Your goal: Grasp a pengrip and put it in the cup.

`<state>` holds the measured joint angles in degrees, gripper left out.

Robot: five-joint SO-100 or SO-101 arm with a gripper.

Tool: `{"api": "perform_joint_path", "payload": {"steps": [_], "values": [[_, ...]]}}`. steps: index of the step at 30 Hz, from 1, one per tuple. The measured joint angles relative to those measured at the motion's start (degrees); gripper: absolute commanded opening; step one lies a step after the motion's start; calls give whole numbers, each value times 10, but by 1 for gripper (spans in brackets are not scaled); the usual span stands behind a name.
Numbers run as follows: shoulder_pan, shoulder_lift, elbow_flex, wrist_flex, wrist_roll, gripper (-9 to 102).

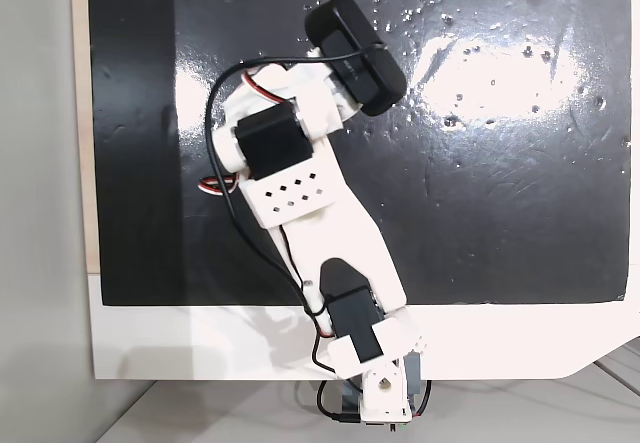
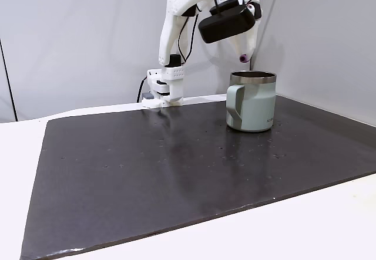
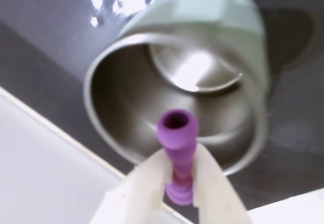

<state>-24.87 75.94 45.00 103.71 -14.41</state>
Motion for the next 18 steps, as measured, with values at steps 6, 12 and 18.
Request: {"api": "perform_joint_path", "payload": {"steps": [6,12,18], "values": [[-47,-40,-64,2,38,4],[-58,-40,-64,4,53,16],[-62,-40,-64,4,53,31]]}}
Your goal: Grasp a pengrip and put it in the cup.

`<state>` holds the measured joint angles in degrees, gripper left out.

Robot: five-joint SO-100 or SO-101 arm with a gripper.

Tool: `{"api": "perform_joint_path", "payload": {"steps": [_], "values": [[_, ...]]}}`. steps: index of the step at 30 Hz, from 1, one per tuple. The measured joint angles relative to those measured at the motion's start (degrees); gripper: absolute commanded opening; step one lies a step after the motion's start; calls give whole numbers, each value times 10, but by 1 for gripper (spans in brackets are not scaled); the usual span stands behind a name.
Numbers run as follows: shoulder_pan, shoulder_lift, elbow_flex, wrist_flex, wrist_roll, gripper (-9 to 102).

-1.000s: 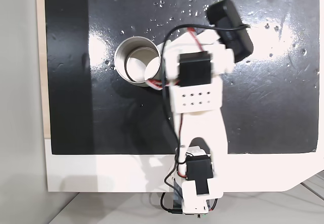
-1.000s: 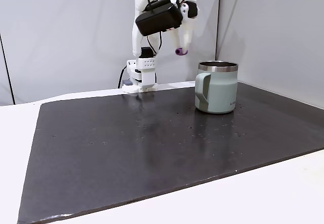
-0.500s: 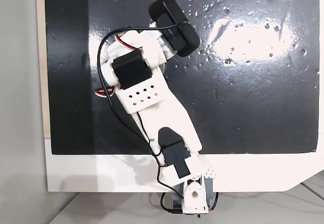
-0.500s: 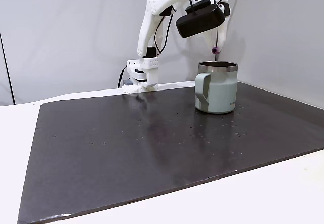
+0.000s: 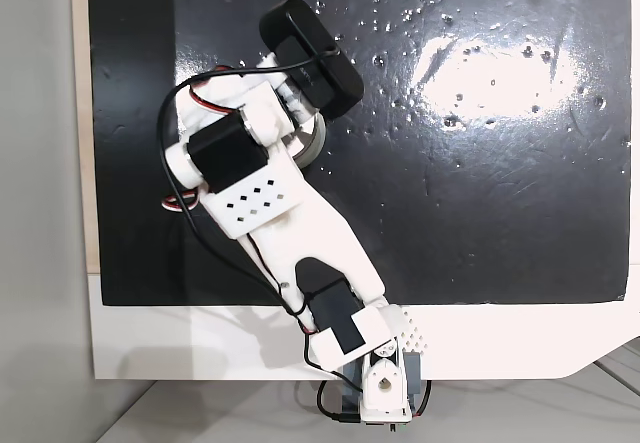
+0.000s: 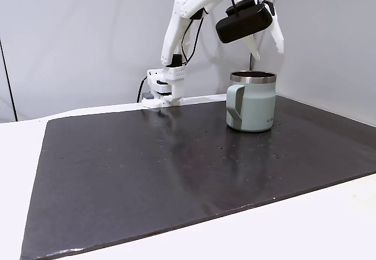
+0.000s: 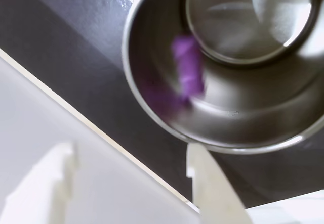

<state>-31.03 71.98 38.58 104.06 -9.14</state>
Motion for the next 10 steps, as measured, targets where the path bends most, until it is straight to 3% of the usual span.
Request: {"api": "perform_joint_path", "payload": {"steps": [10], "values": [[4,0,0,0,0,31]]}}
